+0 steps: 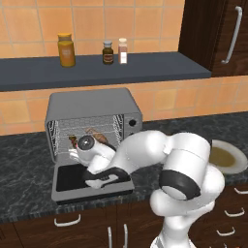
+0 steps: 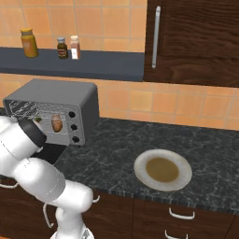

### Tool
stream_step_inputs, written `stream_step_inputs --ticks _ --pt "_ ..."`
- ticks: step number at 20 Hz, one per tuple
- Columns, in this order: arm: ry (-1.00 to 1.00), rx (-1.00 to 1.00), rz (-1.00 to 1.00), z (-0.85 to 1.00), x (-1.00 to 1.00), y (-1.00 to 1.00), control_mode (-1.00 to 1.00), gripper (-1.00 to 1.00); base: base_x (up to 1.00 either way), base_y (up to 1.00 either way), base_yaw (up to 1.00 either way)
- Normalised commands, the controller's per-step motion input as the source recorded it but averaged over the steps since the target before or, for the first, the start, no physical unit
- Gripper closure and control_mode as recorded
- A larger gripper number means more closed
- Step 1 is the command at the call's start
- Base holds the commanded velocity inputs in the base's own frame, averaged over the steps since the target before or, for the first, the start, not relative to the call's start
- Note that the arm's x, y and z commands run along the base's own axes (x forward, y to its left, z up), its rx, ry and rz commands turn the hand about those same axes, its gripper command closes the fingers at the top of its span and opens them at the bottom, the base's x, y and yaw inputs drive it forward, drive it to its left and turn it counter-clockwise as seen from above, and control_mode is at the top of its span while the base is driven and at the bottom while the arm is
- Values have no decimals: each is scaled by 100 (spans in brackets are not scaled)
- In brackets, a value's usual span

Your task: Pick up the kebab skewer and baguette bread, and place them inside the toaster oven. Close the toaster oven door and start by setting the timer.

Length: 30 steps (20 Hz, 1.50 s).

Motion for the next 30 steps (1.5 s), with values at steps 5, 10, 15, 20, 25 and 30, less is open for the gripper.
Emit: stream_step_inputs --ticks 5,10,15,20,25,30 --pt "5 11 4 20 -81 -2 -100 -100 0 0 0" --pt "7 8 13 0 -86 0 -100 -100 0 0 0" --pt "2 0 21 -29 -49 0 -100 -100 0 0 0" --pt "2 0 15 -39 -28 0 -100 -100 0 0 0" --pt "7 0 6 3 -61 1 -100 -100 0 0 0" --pt "7 -1 2 1 -41 0 -100 -100 0 0 0"
